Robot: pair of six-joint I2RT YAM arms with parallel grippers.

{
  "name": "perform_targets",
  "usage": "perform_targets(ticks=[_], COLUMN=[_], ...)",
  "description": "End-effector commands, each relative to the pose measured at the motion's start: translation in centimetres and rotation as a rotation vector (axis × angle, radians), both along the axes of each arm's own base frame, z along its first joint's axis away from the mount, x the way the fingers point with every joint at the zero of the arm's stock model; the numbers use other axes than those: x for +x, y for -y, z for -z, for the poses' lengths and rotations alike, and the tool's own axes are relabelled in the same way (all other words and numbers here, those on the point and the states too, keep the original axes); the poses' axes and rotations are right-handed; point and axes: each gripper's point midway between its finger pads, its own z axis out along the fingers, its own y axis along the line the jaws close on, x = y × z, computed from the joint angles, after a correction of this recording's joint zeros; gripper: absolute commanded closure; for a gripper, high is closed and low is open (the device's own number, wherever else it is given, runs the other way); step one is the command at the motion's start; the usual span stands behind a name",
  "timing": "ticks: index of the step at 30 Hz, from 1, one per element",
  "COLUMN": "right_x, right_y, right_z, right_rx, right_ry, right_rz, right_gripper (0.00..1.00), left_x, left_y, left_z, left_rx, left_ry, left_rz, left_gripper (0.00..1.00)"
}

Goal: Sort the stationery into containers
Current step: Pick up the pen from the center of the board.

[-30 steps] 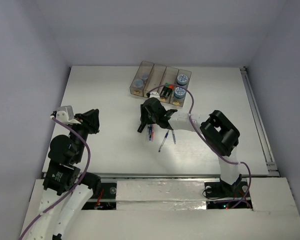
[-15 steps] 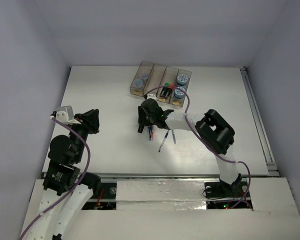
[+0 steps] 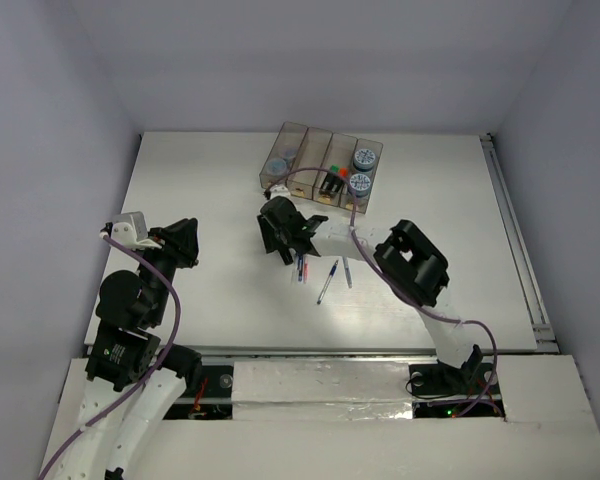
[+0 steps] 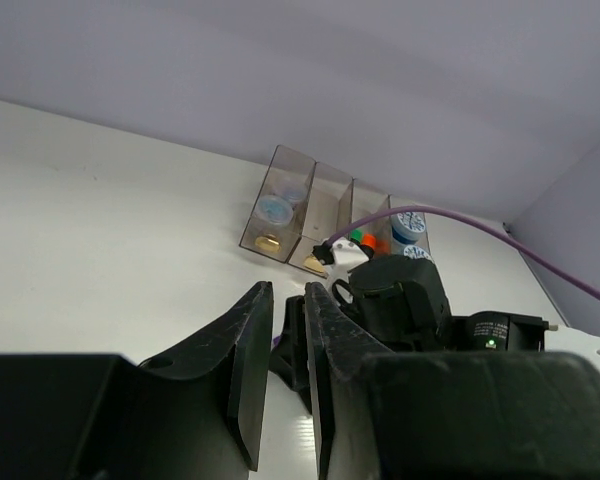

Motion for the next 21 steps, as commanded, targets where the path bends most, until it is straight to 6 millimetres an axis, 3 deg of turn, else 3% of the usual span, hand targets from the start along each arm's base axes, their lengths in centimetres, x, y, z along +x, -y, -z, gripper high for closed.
perform_targets(ticks=[1, 7, 13, 16, 17, 18, 21], right_x=[-1.4, -2.6, -3.0, -2.8, -2.4, -2.2, -1.4], right_y=[0.0, 0.1, -0.2, -0.3, -0.2, -0.3, -1.2], right_z=[1.1, 1.1, 2.0, 1.9, 1.5, 1.2, -0.6], right_rx=[-0.118, -0.179, -0.213, -0.237, -0.243, -0.239, -0.187], right_ry=[0.004, 0.025, 0.025, 0.046, 0.063, 0.073, 0.113], right_rz=[-0.061, -0.092, -0.091, -0.083, -0.066, -0.058, -0.038], right_gripper=[0.41, 0.41, 0.48, 0.57, 0.70, 0.75, 0.81], left_x=[-0.3, -0.4, -0.4, -0.4, -0.4, -0.4, -0.3], left_y=[0.1, 0.1, 0.1, 0.1, 0.1, 0.1, 0.1], left_z=[-1.7, -1.8, -1.8, -1.8, -1.9, -1.7, -1.8], left_rx=[-0.015, -0.017, -0.015, -0.017, -0.018, -0.016, -0.017], left_ry=[0.065, 0.066, 0.066, 0.066, 0.069, 0.065, 0.066], left_rz=[0.011, 0.011, 0.011, 0.011, 0.011, 0.012, 0.012], left_gripper=[0.83, 0.83, 0.83, 0.83, 0.83, 0.83, 0.83])
